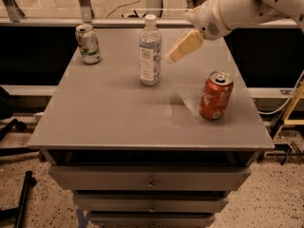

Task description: Knock blue plastic bottle over

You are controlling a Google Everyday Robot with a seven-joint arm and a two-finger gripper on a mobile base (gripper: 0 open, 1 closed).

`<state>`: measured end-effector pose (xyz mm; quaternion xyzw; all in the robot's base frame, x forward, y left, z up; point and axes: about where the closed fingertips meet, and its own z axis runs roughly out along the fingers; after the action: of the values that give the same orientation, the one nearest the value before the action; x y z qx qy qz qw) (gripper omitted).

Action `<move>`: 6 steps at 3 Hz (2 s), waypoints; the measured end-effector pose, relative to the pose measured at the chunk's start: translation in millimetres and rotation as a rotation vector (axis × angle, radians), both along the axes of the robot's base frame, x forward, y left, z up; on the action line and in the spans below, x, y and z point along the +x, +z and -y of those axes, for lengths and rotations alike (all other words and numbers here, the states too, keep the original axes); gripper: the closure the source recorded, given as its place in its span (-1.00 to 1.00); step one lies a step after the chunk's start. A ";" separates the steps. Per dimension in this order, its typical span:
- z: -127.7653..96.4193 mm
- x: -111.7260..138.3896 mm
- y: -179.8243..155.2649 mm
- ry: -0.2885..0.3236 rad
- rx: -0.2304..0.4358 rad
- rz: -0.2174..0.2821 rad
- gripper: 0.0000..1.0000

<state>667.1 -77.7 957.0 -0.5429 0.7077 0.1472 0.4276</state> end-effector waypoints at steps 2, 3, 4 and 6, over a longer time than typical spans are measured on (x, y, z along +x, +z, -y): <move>-23.2 18.1 5.7 0.004 0.062 0.015 -1.00; -44.6 20.5 5.1 0.041 0.090 0.005 -1.00; -67.4 18.9 1.1 0.077 0.128 -0.014 -1.00; -90.5 2.1 -18.5 0.050 0.207 -0.104 -0.50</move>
Offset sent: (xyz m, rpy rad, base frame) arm 0.0254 0.0424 0.0120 0.0929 -0.0249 0.0303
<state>669.2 12.8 938.4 -0.5049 0.6963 0.2577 0.4403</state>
